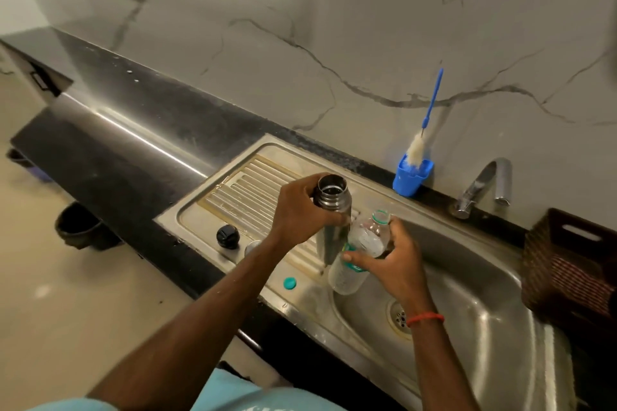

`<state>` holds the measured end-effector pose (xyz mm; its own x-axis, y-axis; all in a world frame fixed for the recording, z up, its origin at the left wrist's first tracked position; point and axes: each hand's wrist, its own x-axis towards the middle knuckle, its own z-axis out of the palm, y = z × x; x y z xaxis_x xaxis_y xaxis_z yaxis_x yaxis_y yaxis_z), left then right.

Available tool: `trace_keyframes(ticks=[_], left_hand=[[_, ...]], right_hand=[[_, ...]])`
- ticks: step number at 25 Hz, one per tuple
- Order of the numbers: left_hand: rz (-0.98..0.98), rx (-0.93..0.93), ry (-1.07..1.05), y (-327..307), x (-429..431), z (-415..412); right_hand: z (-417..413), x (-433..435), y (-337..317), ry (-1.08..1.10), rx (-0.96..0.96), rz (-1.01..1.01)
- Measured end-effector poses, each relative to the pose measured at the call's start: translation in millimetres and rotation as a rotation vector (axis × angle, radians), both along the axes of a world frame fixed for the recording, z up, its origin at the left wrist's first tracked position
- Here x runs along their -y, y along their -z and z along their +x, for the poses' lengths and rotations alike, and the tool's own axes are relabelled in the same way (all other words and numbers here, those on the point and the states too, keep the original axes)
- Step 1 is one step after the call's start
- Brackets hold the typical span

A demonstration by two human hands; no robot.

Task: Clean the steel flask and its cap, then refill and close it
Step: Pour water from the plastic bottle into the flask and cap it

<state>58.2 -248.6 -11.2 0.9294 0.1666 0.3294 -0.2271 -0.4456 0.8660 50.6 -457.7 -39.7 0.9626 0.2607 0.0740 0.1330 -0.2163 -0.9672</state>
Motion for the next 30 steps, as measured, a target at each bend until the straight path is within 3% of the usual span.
trace_keyframes(ticks=[8,18,30], left_hand=[[-0.027,0.024,0.008,-3.2,-46.6,-5.0],[-0.068,0.004,0.119,1.6,-111.6,8.8],[-0.075,0.014,0.24,-8.7,-165.5,28.6]], right_hand=[[-16.8,-45.2,29.6,-0.094,-0.074,-0.064],[-47.8,-88.1,64.6,0.195,-0.117,-0.244],[-63.8,-128.6,70.5,0.304,-0.049,-0.249]])
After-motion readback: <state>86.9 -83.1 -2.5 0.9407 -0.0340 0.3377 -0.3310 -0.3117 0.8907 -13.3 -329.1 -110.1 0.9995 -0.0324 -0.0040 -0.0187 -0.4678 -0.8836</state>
